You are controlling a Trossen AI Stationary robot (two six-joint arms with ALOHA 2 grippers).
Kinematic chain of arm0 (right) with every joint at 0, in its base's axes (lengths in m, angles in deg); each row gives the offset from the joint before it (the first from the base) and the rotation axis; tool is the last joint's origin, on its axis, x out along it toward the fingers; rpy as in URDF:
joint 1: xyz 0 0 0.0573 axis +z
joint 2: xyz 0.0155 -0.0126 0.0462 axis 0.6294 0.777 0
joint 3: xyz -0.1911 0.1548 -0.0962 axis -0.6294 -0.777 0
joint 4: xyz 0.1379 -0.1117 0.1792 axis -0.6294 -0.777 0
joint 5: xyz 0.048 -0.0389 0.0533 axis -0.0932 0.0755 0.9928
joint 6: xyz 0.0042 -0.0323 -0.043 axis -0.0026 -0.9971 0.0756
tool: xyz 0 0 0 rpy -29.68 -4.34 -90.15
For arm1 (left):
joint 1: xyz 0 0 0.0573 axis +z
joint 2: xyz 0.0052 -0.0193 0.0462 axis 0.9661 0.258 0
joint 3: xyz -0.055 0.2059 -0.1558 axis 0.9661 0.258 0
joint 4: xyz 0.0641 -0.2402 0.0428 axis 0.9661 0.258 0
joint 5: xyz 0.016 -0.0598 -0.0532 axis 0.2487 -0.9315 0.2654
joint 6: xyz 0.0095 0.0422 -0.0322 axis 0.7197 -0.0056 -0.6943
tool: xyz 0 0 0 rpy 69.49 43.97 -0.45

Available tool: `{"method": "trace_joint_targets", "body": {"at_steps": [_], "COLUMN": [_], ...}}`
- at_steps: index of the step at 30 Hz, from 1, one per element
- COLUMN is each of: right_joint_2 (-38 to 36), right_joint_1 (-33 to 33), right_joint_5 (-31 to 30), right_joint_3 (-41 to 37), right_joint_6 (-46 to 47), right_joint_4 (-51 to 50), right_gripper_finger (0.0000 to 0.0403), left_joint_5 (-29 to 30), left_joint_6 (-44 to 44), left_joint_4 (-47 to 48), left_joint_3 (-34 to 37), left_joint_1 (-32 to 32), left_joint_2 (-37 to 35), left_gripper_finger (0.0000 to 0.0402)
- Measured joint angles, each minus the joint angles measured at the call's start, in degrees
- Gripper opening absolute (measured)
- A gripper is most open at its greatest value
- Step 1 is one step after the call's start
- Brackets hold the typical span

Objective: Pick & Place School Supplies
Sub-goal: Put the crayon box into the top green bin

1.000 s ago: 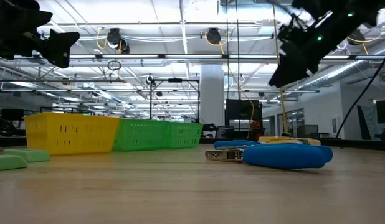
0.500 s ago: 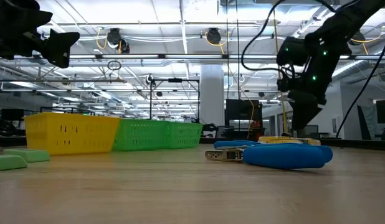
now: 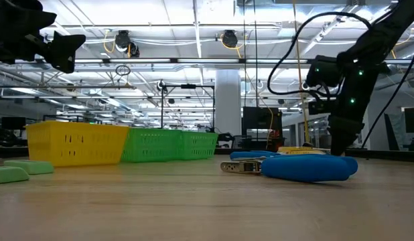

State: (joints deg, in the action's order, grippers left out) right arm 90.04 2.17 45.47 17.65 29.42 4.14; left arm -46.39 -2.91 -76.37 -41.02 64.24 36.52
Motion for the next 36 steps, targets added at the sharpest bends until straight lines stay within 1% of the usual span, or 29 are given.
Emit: {"method": "trace_joint_targets", "body": {"at_steps": [4,7,18,23,28,36], "right_joint_2": [-0.02,0.0,0.07,0.03,-1.02,-4.45], "right_joint_1": [0.0,0.04,0.07,0.07,0.07,0.87], "right_joint_5": [-0.03,0.01,2.39,2.32,2.35,2.52], "right_joint_3": [-0.44,-0.46,-0.55,-0.55,-0.38,4.59], "right_joint_6": [0.6,1.35,1.48,1.9,2.06,3.9], "right_joint_4": [0.65,0.64,0.64,1.24,1.83,2.55], "right_gripper_finger": [0.0259,0.0242,0.0127,0.0092,0.0083,0.0088], "left_joint_5": [0.0,0.0,0.0,0.0,0.0,0.0], "left_joint_6": [0.0,0.0,0.0,0.0,0.0,0.0], "left_joint_4": [-0.01,-0.02,0.0,0.0,-0.02,-0.02], "left_joint_3": [0.0,0.0,0.0,0.0,0.0,0.0], "left_joint_1": [0.02,0.0,0.02,0.0,0.02,0.02], "left_joint_2": [0.0,0.0,0.0,0.0,0.0,0.0], "left_gripper_finger": [0.0269,0.0269,0.0269,0.0269,0.0269,0.0269]}}
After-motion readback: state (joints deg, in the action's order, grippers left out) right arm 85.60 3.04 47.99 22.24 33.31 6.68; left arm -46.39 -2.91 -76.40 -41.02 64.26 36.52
